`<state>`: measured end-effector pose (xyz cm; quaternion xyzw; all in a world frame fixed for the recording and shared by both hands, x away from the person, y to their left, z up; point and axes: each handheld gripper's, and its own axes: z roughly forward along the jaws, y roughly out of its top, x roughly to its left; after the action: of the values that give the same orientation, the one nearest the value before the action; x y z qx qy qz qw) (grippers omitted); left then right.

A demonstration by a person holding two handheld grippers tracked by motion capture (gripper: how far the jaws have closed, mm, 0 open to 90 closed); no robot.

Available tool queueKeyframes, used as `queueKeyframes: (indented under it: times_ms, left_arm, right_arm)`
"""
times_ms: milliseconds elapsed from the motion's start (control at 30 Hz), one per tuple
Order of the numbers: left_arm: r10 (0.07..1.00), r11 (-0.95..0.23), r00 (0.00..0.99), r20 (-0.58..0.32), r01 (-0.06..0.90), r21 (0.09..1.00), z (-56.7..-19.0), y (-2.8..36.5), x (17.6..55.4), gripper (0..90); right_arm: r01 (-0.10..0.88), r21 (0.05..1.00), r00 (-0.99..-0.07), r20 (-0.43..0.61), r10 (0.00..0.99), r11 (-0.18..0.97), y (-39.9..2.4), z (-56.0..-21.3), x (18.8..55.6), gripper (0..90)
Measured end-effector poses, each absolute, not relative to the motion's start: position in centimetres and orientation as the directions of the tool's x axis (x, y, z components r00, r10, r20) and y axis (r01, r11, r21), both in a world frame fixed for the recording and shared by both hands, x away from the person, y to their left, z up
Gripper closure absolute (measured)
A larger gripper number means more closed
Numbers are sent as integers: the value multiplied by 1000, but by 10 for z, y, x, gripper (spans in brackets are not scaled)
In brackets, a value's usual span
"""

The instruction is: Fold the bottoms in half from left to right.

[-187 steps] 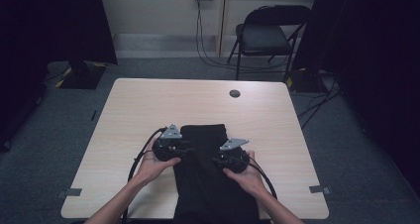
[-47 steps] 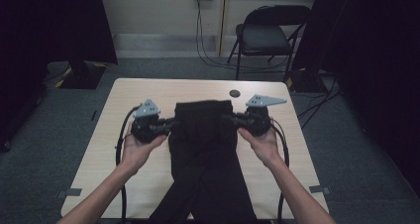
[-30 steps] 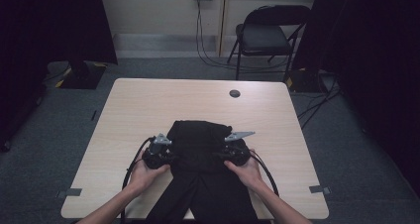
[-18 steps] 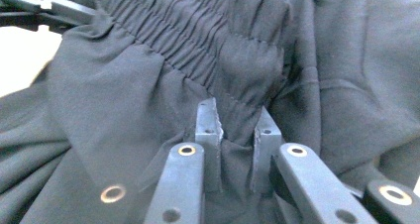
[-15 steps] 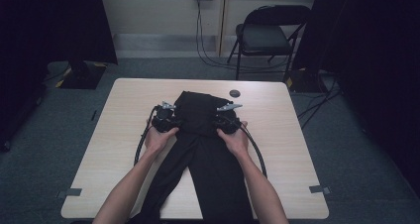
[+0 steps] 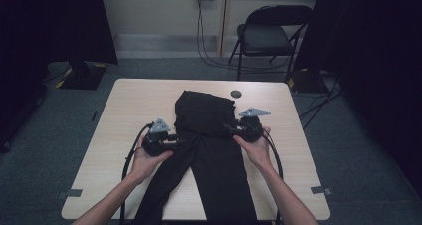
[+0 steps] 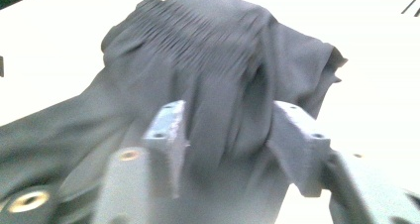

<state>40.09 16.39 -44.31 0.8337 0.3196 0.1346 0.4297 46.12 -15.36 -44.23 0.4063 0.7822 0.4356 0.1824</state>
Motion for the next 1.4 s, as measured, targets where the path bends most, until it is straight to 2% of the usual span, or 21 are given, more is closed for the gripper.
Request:
queueKeyframes:
  times_ms: [100,200,333,433,533,700,967,1000,1033,1067,1100,1133,1233,1267,1400]
  left_arm:
    - [596,-442,797,-93,422,791,-450,152,379,705]
    - [529,-501,844,-94,399,768,-459,132,366,716]
    - [478,-543,870,-122,402,738,-472,108,364,671]
    - [457,-586,883,-105,388,712,-479,101,361,658]
    - [467,-633,881,-72,390,669,-487,103,359,666]
    - [459,-659,888,-18,353,664,-486,116,352,694]
    - [519,-645,853,-47,428,634,-483,139,341,708]
    - [528,-656,849,-29,429,621,-482,141,340,698]
    - [533,-650,845,-48,445,615,-481,144,339,666]
    - [534,-629,841,-88,464,624,-480,147,340,622]
    - [548,-568,827,-124,477,671,-471,154,339,599]
    - [548,-568,827,-124,477,671,-471,154,339,549]
    - [579,-525,810,-94,459,717,-457,169,333,514]
    - [586,-516,805,-97,462,721,-457,173,332,463]
    - [646,-515,756,-109,537,668,-467,191,332,339]
  right_arm:
    - [479,800,-661,58,748,361,-157,-450,432,667]
    - [475,785,-706,71,705,397,-156,-460,404,722]
    - [487,753,-731,74,678,443,-157,-474,383,710]
    - [497,740,-734,80,675,453,-160,-482,380,693]
    - [499,726,-734,65,676,473,-161,-487,382,669]
    - [500,707,-719,17,695,500,-167,-493,384,649]
    - [501,703,-708,-3,707,505,-181,-492,388,651]
    - [499,702,-705,-11,709,508,-182,-492,388,649]
    - [502,701,-699,-17,714,507,-182,-492,387,637]
    - [506,697,-697,-19,717,509,-182,-491,386,572]
    - [509,692,-696,-18,718,512,-181,-490,385,534]
    - [509,692,-696,-18,718,512,-181,-490,385,534]
    - [485,735,-708,10,707,475,-176,-481,379,506]
    - [471,747,-715,12,699,470,-172,-476,376,502]
    - [444,765,-743,23,669,467,-155,-471,370,493]
